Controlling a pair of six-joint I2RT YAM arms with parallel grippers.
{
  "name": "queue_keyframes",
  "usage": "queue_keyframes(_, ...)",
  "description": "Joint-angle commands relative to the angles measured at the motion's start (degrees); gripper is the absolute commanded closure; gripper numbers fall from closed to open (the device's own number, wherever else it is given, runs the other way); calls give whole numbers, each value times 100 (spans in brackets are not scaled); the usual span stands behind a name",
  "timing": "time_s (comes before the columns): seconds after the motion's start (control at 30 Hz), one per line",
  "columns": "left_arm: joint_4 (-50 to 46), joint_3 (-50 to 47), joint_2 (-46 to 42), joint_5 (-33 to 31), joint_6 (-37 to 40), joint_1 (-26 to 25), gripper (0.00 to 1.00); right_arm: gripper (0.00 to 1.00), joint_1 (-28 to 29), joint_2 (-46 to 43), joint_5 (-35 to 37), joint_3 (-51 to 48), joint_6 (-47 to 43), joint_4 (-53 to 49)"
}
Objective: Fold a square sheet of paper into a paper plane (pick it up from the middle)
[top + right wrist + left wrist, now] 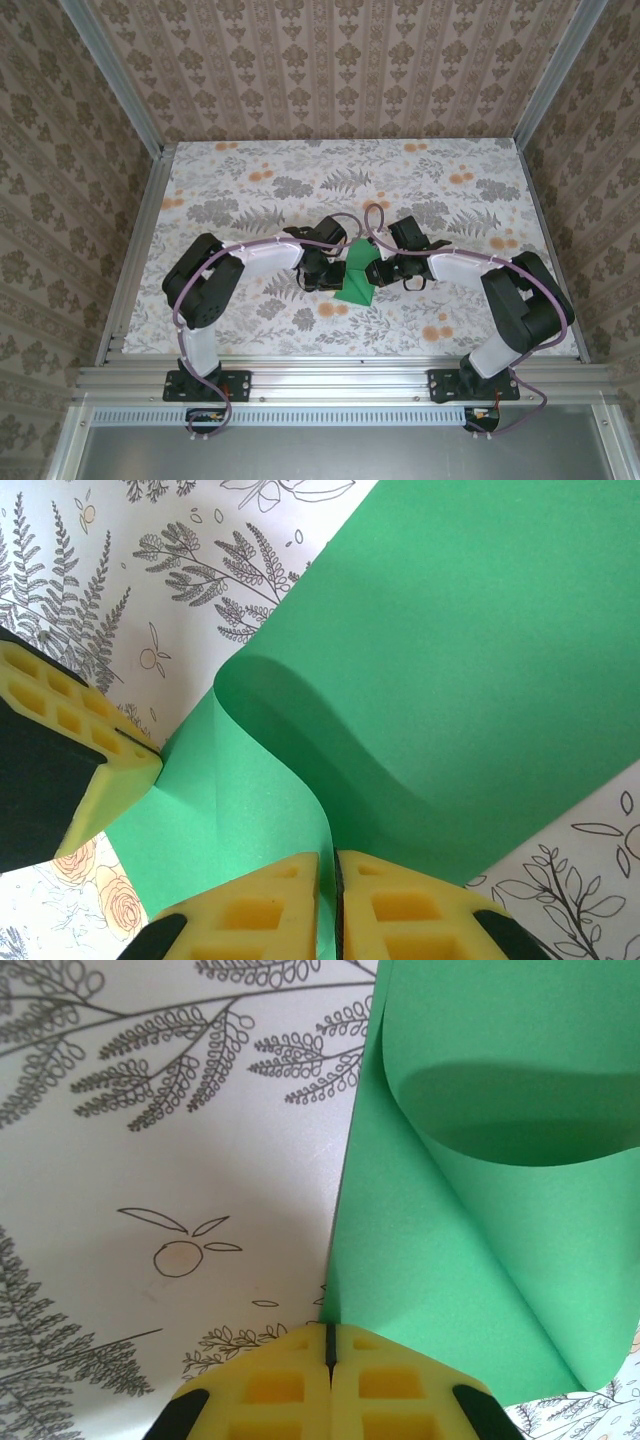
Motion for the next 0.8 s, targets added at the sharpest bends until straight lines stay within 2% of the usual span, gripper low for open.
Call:
queue_keyframes(0.0,-257,62,227,-97,131,-60,95,87,-36,21,147,69,160,-223)
queue_keyframes(0.17,-259,71,217,-101,137,-60,95,87,-36,1,-42,-18,346,-148)
queue_keyframes(0.77,-284,113,243,-80,157,-77,95,86,-37,264,312,33,535,-115)
